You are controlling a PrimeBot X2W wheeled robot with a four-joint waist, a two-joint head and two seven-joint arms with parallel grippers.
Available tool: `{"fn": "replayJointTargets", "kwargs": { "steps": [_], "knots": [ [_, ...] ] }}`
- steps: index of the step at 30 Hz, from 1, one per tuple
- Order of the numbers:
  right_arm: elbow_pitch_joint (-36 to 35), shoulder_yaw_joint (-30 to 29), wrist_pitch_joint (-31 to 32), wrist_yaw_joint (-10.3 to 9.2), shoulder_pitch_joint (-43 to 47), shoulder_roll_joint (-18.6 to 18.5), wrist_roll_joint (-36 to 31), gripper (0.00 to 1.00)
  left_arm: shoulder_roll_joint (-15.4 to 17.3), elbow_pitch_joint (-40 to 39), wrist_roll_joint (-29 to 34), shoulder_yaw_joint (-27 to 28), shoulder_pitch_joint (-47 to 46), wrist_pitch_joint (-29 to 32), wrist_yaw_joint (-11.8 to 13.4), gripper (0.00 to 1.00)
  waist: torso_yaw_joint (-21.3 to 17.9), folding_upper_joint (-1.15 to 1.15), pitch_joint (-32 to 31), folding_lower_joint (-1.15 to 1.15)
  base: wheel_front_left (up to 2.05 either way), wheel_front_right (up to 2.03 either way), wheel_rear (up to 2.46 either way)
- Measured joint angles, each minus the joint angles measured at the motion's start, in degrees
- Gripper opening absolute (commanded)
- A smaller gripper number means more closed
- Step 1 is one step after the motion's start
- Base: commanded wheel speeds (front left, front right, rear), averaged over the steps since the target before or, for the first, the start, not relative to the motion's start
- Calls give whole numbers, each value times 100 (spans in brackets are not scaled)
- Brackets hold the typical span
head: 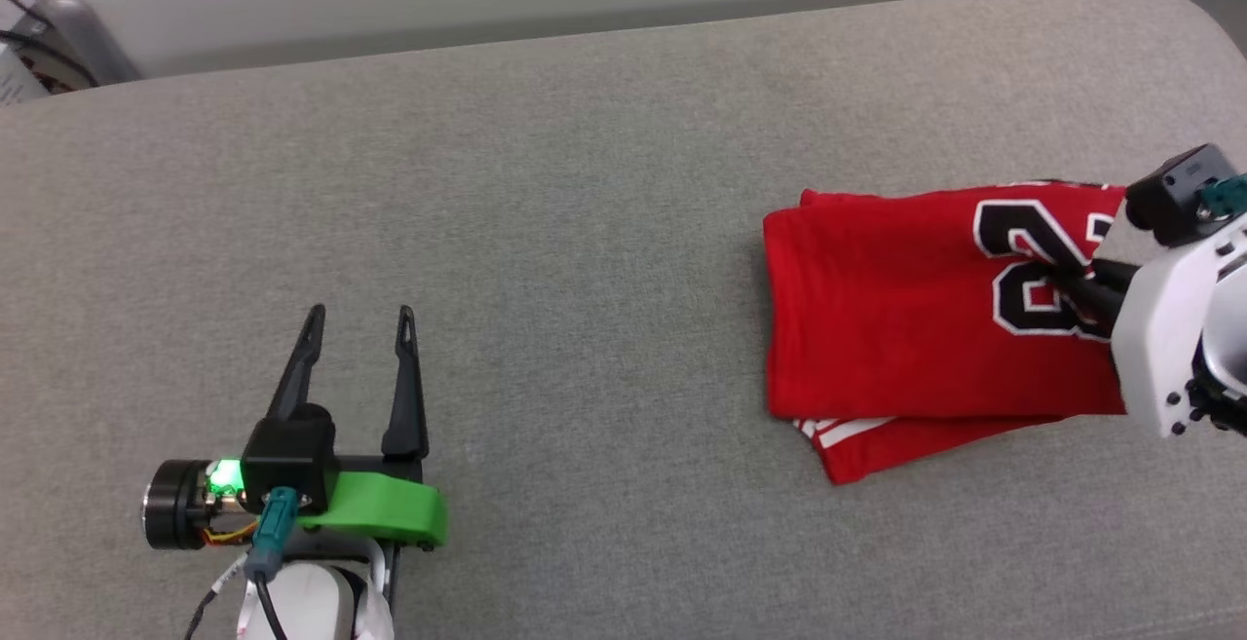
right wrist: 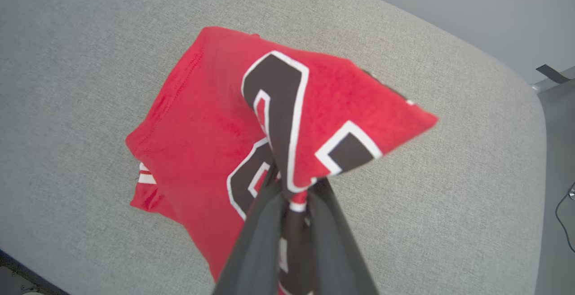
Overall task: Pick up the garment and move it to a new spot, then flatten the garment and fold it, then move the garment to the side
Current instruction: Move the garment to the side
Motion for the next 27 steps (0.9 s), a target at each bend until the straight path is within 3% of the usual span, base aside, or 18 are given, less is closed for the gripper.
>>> {"fn": "replayJointTargets", "kwargs": {
  "steps": [9,12,27],
  "knots": [
    [855,-688,40,0,-450,-459,-335,0,311,-355,56,204,-467,0,-19,100,-447,0,761,0,0,0,0],
    [1454,-989,26,0,-694,-622,-597,0,396,-497,98,188,-707,0,-80,100,-527,0,1192,0,0,0,0],
    [3099,-2425,-265,1,-1445,-419,-2181,0,485,-898,149,33,-1056,0,-120,100,-291,0,2272,1,0,0,0]
  ]
}}
